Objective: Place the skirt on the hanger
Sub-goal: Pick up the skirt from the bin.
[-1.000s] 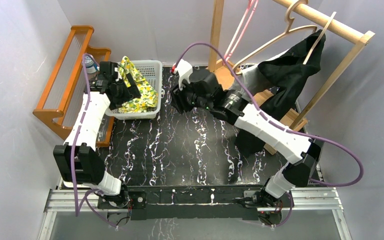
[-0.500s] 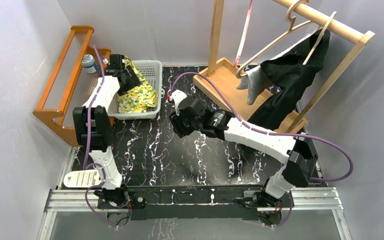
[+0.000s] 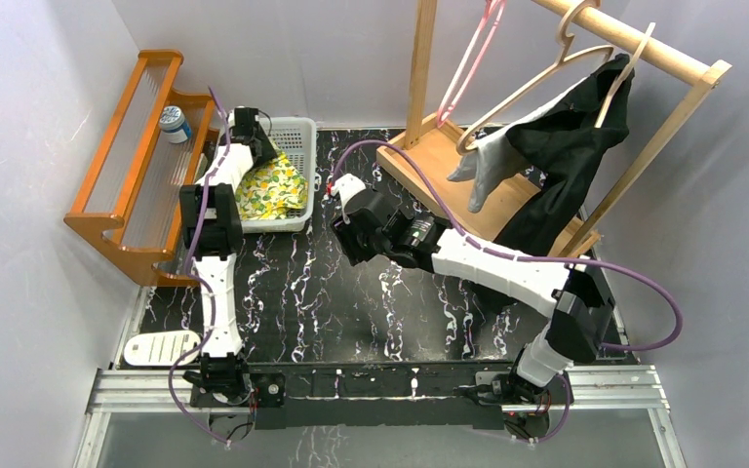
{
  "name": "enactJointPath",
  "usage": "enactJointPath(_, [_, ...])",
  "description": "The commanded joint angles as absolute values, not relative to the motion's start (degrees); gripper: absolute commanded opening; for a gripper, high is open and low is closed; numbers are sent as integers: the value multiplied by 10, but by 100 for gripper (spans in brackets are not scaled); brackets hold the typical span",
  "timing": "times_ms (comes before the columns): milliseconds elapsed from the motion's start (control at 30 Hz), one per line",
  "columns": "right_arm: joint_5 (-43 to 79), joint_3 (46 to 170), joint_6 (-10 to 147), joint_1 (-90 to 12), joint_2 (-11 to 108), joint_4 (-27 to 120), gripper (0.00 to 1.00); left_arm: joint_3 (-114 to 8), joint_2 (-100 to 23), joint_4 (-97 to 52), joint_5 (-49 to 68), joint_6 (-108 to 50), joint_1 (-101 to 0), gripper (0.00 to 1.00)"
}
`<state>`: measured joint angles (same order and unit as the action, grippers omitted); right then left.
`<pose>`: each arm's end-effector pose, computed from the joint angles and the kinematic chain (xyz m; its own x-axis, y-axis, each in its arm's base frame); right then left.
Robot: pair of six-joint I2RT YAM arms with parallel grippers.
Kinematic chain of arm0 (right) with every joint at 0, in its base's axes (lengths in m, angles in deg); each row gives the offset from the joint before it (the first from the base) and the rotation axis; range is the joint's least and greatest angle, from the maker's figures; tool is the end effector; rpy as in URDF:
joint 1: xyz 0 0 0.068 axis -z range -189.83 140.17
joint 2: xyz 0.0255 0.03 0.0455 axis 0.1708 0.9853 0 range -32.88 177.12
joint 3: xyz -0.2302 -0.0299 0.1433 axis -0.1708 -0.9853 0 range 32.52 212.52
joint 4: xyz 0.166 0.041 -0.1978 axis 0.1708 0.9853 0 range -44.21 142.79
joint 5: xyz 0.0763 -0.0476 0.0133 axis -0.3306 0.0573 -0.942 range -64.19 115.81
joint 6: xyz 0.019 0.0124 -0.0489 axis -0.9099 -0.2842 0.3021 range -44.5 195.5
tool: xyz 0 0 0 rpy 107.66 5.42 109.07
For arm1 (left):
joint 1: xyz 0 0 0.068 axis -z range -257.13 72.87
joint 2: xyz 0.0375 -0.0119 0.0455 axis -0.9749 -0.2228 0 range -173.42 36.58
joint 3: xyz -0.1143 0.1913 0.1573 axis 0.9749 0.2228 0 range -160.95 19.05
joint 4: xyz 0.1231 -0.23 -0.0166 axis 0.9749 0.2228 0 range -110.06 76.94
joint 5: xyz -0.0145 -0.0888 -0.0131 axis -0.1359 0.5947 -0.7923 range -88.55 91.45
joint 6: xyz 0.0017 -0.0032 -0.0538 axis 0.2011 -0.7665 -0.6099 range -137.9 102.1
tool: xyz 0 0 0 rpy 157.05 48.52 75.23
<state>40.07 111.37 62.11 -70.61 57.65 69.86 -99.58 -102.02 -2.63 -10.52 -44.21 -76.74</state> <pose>0.1847 0.3121 0.3232 -0.4507 -0.3461 -0.8228 -0.6619 0.7480 0.0480 0.5551 0.0036 0.1946 -0.4745 -0.4304 -0.7679 -0.4110 0.8797 -0.2391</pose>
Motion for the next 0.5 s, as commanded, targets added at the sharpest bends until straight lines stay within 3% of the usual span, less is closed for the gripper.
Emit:
enactJointPath(0, [432, 1139, 624, -706, 590, 717, 51, -1038, -1032, -46, -98, -414, -768, 34])
enactJointPath(67, [441, 1142, 626, -705, 590, 722, 51, -1041, -1025, -53, -79, -405, -769, 6])
enactJointPath(100, [444, 1141, 626, -705, 588, 722, 51, -1041, -1016, -54, -75, -403, -768, 0])
enactJointPath(467, [467, 1114, 611, -705, 555, 669, 51, -973, -764, -57, 10, -365, -764, 0])
